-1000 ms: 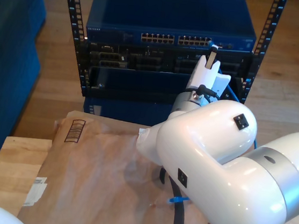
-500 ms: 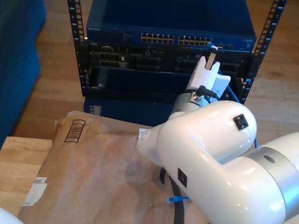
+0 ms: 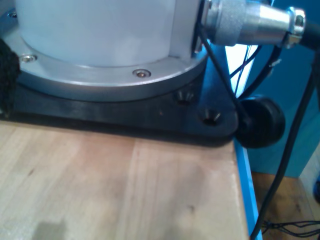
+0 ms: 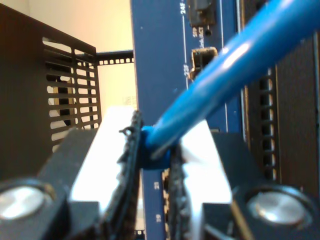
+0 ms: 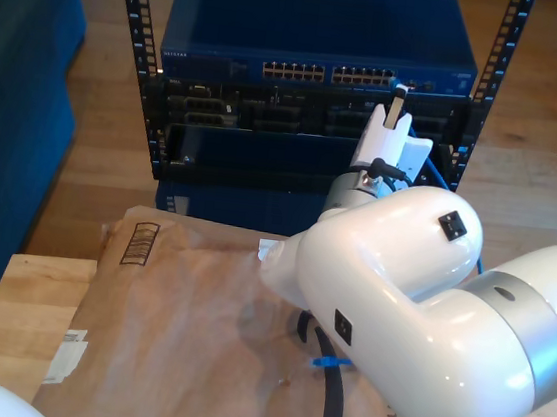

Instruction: Grab the cable and plug it in

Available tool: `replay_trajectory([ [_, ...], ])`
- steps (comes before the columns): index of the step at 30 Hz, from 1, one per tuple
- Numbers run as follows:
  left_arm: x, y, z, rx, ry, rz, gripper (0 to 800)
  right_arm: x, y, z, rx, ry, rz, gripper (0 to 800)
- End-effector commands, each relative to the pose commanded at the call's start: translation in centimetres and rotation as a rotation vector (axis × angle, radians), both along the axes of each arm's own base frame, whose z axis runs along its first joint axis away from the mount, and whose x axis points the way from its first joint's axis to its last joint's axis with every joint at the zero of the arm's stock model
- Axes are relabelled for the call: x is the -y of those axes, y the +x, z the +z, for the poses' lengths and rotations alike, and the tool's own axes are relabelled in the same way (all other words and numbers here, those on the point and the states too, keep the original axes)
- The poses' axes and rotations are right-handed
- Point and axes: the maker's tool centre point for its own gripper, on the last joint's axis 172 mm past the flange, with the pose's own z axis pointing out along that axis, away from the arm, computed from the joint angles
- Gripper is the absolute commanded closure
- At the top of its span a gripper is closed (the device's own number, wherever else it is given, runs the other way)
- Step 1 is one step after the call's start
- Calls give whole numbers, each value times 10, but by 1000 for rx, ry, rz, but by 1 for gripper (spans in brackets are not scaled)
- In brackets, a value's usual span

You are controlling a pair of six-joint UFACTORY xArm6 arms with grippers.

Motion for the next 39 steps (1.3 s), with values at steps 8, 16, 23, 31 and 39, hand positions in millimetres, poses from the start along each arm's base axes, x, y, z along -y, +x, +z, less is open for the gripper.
replay_trajectory([
  [8,0,0,0,0,0,0,0,-1,2,1,3,-11,12,800],
  [16,0,0,0,0,0,0,0,6,3,-3,-2,-15,1,800],
  [23,0,0,0,0,0,0,0,8,3,-4,-3,-13,-2,800],
  [31,0,0,0,0,0,0,0,6,3,-1,2,-9,2,800],
  [39,0,0,0,0,0,0,0,4,2,-1,3,-9,4,800],
])
